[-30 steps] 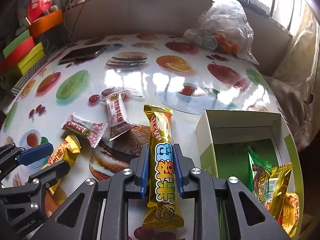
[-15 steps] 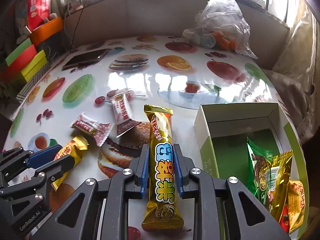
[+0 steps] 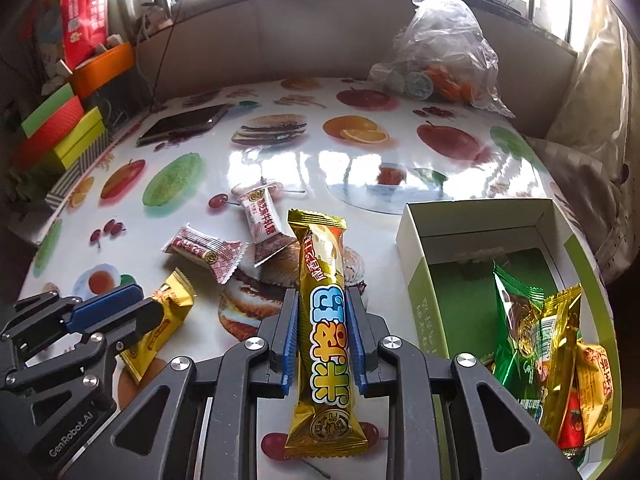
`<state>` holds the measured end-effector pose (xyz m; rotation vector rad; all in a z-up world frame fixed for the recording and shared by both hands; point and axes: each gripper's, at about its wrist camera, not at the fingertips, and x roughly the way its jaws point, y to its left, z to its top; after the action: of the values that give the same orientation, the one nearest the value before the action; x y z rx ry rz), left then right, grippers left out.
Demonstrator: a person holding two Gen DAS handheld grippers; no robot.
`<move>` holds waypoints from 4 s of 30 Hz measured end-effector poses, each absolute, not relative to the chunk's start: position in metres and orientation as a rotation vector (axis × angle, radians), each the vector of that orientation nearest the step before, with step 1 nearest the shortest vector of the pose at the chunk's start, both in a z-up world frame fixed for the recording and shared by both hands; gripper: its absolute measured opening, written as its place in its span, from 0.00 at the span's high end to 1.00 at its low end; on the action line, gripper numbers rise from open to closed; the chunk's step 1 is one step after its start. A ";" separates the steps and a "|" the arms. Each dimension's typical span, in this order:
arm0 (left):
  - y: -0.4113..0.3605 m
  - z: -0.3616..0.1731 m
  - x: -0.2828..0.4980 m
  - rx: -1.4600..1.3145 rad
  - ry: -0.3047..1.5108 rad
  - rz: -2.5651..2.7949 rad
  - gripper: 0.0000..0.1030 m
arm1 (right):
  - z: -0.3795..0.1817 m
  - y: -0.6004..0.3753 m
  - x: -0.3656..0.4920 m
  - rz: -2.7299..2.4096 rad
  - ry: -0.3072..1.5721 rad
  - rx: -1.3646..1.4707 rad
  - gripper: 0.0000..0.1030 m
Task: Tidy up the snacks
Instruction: 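Close the right tool on the gold wafer bar while the left tool grasps the yellow candy pack, then lift and carry the wafer bar and candy pack over the gift box with both tools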
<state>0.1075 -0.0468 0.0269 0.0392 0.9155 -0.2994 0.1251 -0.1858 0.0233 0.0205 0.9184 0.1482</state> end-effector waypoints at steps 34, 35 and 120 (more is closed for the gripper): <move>-0.049 0.023 0.108 0.057 0.925 -0.291 0.77 | 0.032 -0.186 0.114 0.160 0.898 0.046 0.79; -0.050 0.026 0.107 0.062 0.915 -0.290 0.77 | 0.033 -0.186 0.114 0.161 0.895 0.047 0.79; -0.230 0.033 0.155 -0.045 1.022 -0.639 0.77 | 0.048 -0.357 0.045 -0.147 0.868 0.246 0.79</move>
<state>0.1546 -0.2303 0.0333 -0.0448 1.0215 -0.6385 0.0450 -0.3575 0.0482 0.2455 0.8683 -0.1472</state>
